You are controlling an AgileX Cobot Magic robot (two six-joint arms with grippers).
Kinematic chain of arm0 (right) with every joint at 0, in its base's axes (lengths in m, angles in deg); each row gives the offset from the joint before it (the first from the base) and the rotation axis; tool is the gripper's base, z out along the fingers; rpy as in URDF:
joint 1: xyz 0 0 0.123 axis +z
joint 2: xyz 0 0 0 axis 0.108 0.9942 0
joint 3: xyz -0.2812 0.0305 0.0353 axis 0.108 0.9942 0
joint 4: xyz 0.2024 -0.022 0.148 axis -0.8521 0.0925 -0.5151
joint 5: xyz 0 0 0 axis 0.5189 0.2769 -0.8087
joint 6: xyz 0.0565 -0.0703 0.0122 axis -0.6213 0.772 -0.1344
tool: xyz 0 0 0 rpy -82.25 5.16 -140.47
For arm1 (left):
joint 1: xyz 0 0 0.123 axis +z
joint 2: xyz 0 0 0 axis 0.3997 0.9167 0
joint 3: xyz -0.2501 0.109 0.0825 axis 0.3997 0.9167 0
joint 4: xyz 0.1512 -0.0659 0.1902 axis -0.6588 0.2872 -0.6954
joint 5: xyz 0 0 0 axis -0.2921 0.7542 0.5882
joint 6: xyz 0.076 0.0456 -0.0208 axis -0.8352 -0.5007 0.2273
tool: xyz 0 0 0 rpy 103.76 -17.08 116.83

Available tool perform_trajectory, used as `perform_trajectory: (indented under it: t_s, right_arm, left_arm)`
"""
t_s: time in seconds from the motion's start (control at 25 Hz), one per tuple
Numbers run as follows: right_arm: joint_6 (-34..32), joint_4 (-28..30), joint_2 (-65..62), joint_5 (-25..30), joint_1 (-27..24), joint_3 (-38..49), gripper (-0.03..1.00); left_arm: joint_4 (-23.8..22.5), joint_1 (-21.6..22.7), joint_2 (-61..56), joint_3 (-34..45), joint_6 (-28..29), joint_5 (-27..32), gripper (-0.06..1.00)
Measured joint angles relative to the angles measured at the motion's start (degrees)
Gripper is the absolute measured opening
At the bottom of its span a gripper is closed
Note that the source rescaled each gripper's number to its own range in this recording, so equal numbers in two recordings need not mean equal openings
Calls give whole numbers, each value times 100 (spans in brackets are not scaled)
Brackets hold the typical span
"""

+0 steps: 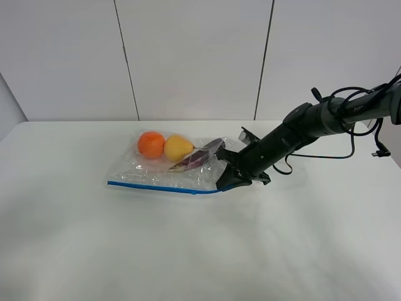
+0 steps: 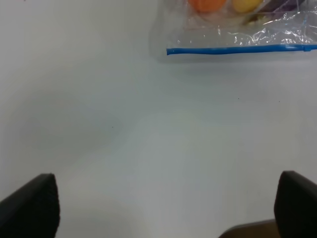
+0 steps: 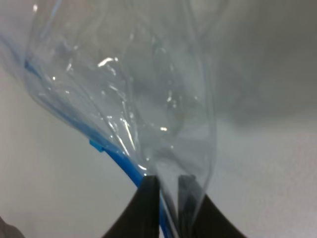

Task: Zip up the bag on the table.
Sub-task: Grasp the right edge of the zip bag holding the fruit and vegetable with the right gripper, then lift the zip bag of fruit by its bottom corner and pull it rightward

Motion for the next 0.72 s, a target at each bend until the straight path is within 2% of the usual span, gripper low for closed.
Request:
perform_trajectory:
  t_s: [0.28, 0.4, 0.44, 0.6, 0.72]
  right_arm:
    - [0, 93, 0, 72, 0, 0, 13]
    - [13, 93, 0, 72, 0, 0, 1]
    - [13, 93, 0, 72, 0, -6, 0]
    - [13, 136, 0, 160, 0, -125, 0]
    - [13, 135, 0, 450, 0, -438, 0]
  left_arm:
    - [0, 0, 0, 0, 0, 0, 100]
    - [0, 0, 0, 0, 0, 0, 100]
    - [0, 0, 0, 0, 0, 0, 100]
    - [0, 0, 0, 0, 0, -5, 100]
    - [0, 0, 0, 0, 0, -5, 100]
